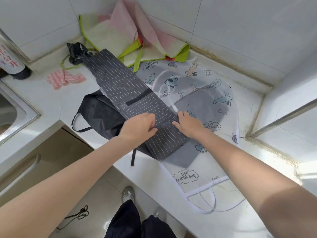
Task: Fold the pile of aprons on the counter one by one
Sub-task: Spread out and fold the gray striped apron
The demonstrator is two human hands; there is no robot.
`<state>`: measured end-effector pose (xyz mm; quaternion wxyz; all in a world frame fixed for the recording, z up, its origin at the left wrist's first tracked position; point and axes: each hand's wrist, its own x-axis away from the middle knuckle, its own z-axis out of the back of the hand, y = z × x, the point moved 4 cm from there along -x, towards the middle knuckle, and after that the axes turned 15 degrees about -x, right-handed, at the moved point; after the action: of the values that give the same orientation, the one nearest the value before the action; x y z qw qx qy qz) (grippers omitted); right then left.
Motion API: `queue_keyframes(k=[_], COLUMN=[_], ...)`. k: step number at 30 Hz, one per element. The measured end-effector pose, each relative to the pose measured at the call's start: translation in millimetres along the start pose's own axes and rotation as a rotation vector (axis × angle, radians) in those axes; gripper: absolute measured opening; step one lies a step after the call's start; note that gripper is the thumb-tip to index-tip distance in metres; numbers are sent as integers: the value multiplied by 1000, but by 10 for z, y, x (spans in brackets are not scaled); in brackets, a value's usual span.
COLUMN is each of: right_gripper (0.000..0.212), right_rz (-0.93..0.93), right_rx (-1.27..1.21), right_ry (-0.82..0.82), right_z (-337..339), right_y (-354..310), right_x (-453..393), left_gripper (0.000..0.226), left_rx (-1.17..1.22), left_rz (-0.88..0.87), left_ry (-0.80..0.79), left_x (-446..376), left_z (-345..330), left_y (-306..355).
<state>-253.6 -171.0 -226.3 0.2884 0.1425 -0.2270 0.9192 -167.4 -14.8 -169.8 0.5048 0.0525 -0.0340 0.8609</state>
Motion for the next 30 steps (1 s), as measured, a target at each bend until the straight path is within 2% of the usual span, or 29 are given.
queue_keyframes(k=[2, 3, 4, 6, 7, 8, 10, 12, 15, 18, 20, 23, 25, 27, 29, 30], right_gripper=[43, 42, 47, 68, 75, 82, 96, 100, 94, 84, 75, 43, 26, 25, 30, 31], right_rz=[69, 137, 258, 525, 608, 630, 584, 494, 427, 424, 352, 153, 46, -35, -42, -25], right_rx=[33, 79, 148, 298, 360, 389, 442, 458, 420, 334, 41, -370, -517, -684, -800, -772], right_ry=[51, 99, 164, 215, 195, 107, -37, -169, -207, -166, -151, -137, -122, -102, -62, -32], right_z=[56, 96, 138, 132, 97, 45, -44, -63, -86, -33, 72, 306, 382, 365, 304, 282], right_y=[-28, -34, -54, -41, 1, 65, 199, 276, 240, 117, 43, 10, 11, 16, -36, -57], right_x=[14, 45, 90, 150, 175, 198, 233, 239, 183, 160, 108, -50, -133, -203, -276, -315], left_gripper=[16, 20, 23, 29, 33, 38, 47, 52, 57, 68, 74, 74, 59, 44, 38, 35], left_rx=[-54, -101, -138, -170, -203, -241, -293, -242, -136, -139, -139, -63, 90, 283, 599, 803], left_rz=[-227, -278, -296, -311, -336, -364, -387, -381, -376, -357, -332, -276, -164, -6, 151, 236], left_ry=[-99, -175, -222, -209, -195, -192, -192, -229, -301, -281, -255, -203, -173, -190, -313, -380], left_x=[-57, -78, -81, -66, -40, -7, 29, 42, 55, 74, 98, 125, 119, 68, 13, 8], left_z=[-171, -294, -391, -492, -523, -554, -571, -551, -500, -476, -489, -499, -450, -432, -500, -529], left_y=[144, 155, 141, 110, 105, 100, 60, 17, -17, -12, -8, -9, -63, -214, -398, -438])
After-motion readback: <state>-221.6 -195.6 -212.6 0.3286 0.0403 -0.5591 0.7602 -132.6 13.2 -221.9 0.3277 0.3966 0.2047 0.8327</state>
